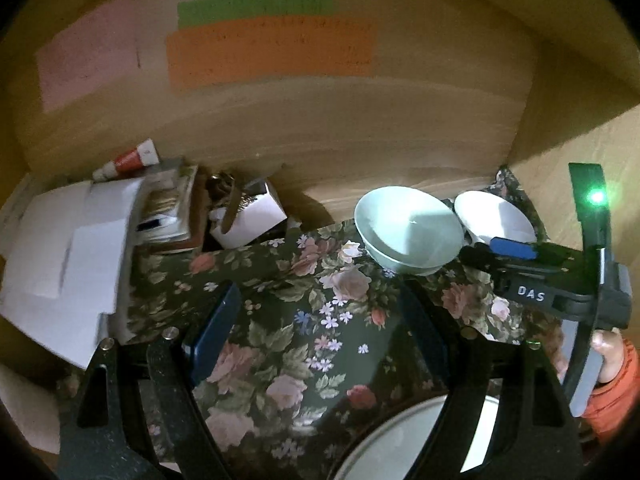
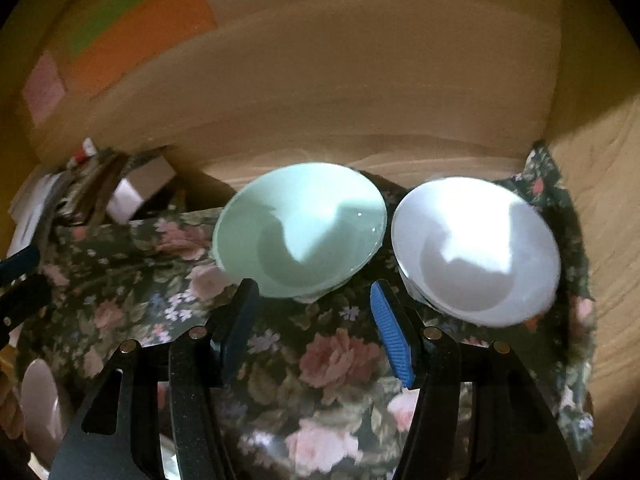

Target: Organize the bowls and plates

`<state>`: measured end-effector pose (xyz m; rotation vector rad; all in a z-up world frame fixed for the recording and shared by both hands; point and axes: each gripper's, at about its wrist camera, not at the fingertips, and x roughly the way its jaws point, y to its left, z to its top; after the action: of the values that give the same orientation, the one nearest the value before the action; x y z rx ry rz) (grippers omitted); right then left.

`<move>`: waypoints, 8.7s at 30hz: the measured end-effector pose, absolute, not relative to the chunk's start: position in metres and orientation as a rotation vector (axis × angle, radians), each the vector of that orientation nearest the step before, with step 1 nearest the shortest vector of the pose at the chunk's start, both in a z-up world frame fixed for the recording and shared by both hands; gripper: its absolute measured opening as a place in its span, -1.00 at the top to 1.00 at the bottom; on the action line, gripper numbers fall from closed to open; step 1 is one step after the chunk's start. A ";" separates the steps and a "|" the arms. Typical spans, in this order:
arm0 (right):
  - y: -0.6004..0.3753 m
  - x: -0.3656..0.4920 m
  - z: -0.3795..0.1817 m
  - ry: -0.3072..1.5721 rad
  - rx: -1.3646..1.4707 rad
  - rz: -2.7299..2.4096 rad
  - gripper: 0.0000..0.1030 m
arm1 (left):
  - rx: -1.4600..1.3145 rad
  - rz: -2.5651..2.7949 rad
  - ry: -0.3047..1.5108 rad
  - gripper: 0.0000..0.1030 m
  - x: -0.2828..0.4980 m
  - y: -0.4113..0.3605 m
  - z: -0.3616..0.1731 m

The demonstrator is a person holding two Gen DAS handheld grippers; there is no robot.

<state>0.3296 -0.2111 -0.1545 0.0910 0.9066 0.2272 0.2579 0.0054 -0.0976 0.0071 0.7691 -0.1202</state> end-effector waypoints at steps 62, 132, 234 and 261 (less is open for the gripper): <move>-0.202 0.294 -0.182 1.087 0.087 0.401 0.55 | 0.123 -0.194 1.151 0.45 0.321 -0.045 -0.197; -0.083 0.158 -0.092 0.852 -0.007 0.645 0.62 | -0.073 0.001 0.854 0.62 0.107 0.072 -0.100; -0.212 0.201 -0.062 0.707 -0.013 0.303 -0.46 | 0.001 -0.076 0.707 -0.56 0.141 0.024 -0.055; -0.341 0.334 -0.173 0.950 0.199 -0.050 0.14 | 0.122 -0.188 0.854 -0.57 0.283 -0.074 -0.112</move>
<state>0.3339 -0.3415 -0.1729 0.1991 0.9497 -0.0503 0.2830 -0.0735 -0.1122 0.1221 0.8543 -0.1882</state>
